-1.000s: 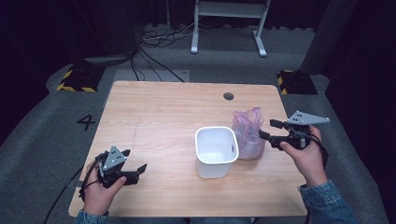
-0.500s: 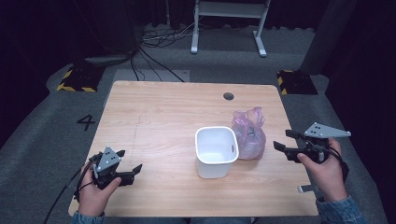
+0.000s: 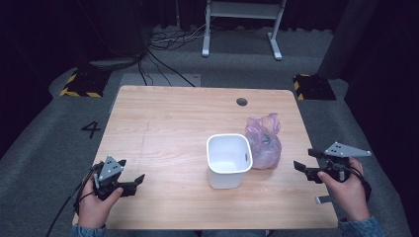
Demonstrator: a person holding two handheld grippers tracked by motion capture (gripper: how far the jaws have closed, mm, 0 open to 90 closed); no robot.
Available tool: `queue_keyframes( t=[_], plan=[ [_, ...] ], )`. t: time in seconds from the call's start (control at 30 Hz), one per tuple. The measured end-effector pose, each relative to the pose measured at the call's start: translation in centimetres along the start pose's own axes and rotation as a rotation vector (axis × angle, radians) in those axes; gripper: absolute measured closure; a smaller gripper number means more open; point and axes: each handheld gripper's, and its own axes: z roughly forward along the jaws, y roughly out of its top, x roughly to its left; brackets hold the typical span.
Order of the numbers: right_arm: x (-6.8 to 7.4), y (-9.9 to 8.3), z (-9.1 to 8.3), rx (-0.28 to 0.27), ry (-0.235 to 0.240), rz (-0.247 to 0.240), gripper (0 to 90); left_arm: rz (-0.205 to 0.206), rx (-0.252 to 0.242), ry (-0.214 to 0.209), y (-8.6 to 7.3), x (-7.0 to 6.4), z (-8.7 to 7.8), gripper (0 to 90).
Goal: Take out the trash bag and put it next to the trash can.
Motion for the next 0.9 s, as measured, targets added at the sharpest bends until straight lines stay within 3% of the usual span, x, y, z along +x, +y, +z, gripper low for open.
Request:
queue_keyframes(
  t=[0.1,0.4,0.77,0.9],
  plan=[
    [-0.3,-0.8,0.3,0.020,-0.006,0.023,23.9,-0.006,0.006,-0.012,-0.3,0.3,0.3,17.8],
    [-0.7,-3.0,1.6,0.065,-0.037,0.029,26.5,-0.035,0.078,-0.032,-2.2,1.6,1.7,18.3],
    [-0.8,-5.3,3.2,0.109,-0.044,0.025,24.3,-0.028,0.142,-0.013,-3.3,2.3,2.3,18.4],
    [-0.7,-5.9,3.6,0.117,-0.040,0.027,22.1,-0.025,0.142,-0.003,-3.5,2.5,2.3,18.4]
  ],
)
